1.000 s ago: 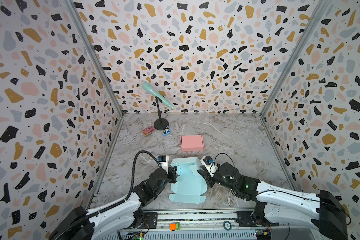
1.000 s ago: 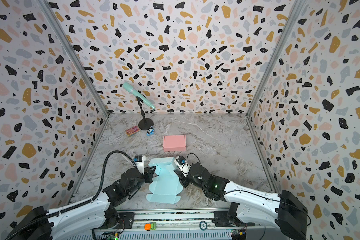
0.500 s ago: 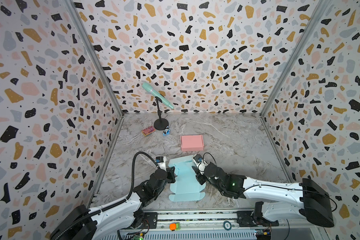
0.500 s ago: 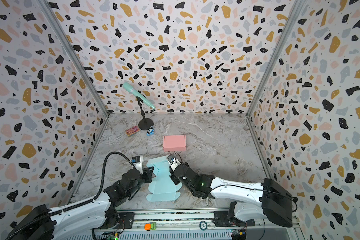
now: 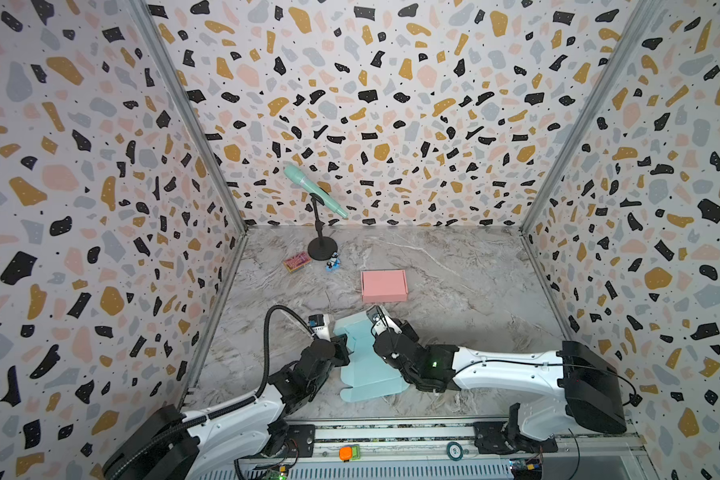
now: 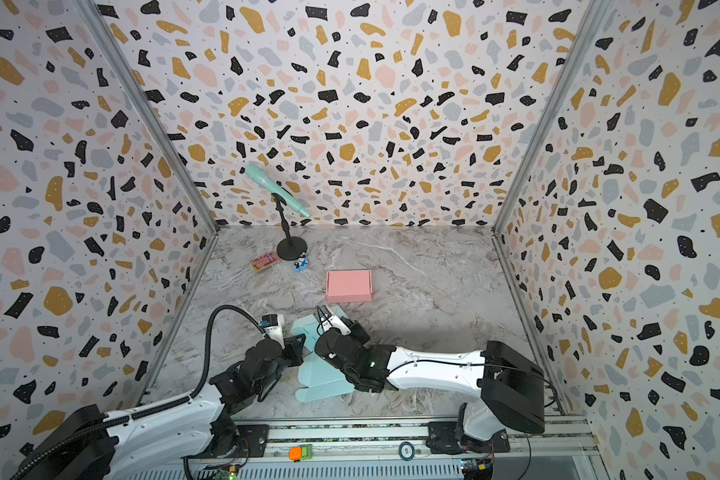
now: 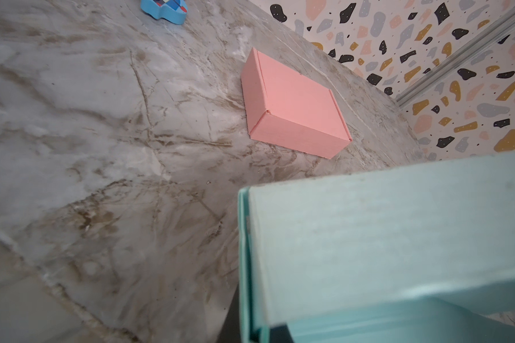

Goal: Fold the paper box

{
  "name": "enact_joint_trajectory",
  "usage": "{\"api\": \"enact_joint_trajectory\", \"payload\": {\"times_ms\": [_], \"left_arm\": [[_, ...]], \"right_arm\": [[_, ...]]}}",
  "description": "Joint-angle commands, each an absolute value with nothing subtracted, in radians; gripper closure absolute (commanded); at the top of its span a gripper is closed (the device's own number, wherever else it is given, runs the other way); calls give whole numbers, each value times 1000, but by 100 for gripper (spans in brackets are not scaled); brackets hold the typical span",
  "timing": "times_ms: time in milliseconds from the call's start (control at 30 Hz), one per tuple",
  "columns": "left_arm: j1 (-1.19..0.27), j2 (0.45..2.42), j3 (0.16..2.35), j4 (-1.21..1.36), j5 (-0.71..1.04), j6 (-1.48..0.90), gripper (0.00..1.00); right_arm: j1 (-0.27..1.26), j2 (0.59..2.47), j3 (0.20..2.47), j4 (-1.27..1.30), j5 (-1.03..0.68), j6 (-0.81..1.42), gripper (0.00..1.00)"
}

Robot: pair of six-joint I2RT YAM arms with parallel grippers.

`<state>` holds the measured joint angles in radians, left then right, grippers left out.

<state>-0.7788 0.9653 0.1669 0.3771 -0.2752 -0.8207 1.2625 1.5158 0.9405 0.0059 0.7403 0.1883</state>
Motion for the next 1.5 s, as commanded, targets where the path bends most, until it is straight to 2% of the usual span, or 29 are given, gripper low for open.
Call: {"api": "enact_joint_trajectory", "payload": {"times_ms": [0,167,467,700,867,1067,1267,1467], "left_arm": [[-787,966,170,522,-228,-821,91],[-787,972,179,523,-227,-822,90],[-787,982,186,537,-224,-831,91],[-787,973,180,532,-228,-833,90],[-787,968,176,532,-235,-833,90],[-787,978,182,521,-250,-819,90],[-787,974,180,508,-272,-815,90],[-787,967,178,496,-296,-815,90]], "right_arm": [[1272,1555,1000,-41,781,186,69],[1272,1595,1026,-61,828,200,83],[1272,1657,1092,-140,906,235,98],[1264,1650,1090,-130,908,258,89],[1265,1648,1087,-127,910,266,89],[1265,1641,1088,-112,892,272,100],[1269,1648,1084,-102,880,286,100],[1286,1601,1047,-31,829,287,87]]}}
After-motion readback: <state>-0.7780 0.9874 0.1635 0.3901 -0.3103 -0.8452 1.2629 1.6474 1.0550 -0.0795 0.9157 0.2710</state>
